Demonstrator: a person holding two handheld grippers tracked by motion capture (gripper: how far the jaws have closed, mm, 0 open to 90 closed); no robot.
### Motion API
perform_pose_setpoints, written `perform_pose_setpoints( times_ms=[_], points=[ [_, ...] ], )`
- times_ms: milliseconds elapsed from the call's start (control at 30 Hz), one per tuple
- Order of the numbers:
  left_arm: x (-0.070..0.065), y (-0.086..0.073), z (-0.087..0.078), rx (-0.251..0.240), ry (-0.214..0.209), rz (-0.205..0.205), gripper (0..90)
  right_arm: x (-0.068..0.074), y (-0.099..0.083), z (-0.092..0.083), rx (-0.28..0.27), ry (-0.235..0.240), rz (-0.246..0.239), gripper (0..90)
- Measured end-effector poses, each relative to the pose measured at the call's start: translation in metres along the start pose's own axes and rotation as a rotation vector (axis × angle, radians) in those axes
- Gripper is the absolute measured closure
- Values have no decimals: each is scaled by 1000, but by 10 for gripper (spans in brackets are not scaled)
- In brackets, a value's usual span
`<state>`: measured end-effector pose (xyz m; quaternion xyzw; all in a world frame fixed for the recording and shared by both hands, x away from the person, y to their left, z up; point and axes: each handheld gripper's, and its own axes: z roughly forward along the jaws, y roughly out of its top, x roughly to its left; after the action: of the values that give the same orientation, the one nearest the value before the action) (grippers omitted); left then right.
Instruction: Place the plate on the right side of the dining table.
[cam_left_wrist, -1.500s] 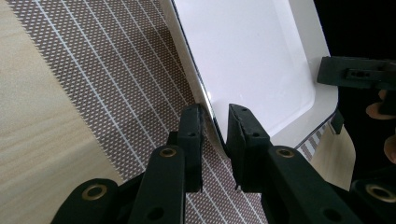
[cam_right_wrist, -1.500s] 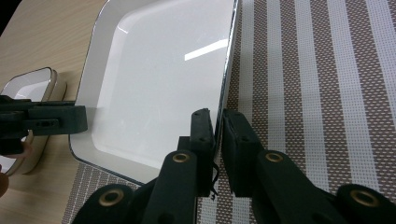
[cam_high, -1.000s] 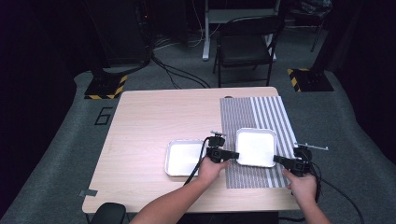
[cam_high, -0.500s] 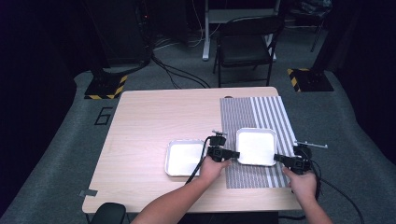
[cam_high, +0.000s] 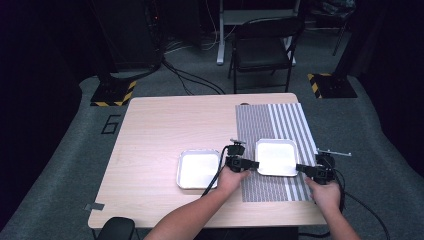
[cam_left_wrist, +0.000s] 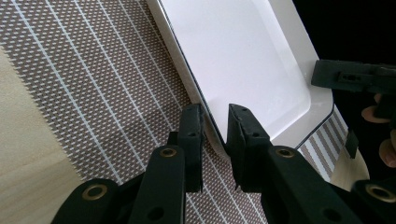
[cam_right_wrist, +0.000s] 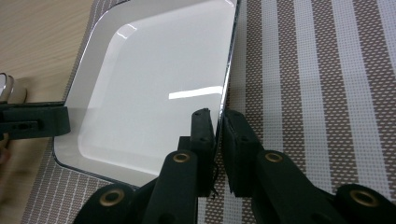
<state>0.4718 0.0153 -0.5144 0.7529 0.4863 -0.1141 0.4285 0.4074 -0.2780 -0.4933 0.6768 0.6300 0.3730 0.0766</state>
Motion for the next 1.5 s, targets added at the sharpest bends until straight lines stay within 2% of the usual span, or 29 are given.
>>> perform_pose_setpoints(
  times_ms=[133,233,333,400,533,633,767,867,1067,1333,1400,1500],
  points=[
    [-1,0,2,1,4,-10,751,-2,3,3,2,-15,-6,839],
    [0,0,4,-4,4,-11,752,-3,4,6,1,-29,-30,841],
    [0,1,6,-12,0,-28,752,-3,5,8,-1,-39,-25,842],
    [-1,2,6,-12,3,-21,751,-3,6,8,0,-43,-10,843],
    [-1,3,7,-12,5,-32,751,-5,8,9,-2,-48,-34,843],
    [-1,3,8,-10,4,-35,750,-4,8,11,1,-58,-21,843],
    [0,4,9,-5,4,-30,750,-5,8,12,3,-70,-35,842],
    [-1,3,10,1,4,-41,747,-6,9,13,-1,-72,-33,842],
    [0,3,11,-8,-6,-40,747,-6,8,15,2,-85,-52,840],
    [0,2,13,2,-13,-39,740,-7,8,18,10,-99,-36,808],
    [-1,2,13,4,-16,-42,733,-6,7,19,8,-103,-46,789],
    [-1,2,12,6,-14,-21,721,-4,7,18,-2,-107,-47,763]
  ],
)
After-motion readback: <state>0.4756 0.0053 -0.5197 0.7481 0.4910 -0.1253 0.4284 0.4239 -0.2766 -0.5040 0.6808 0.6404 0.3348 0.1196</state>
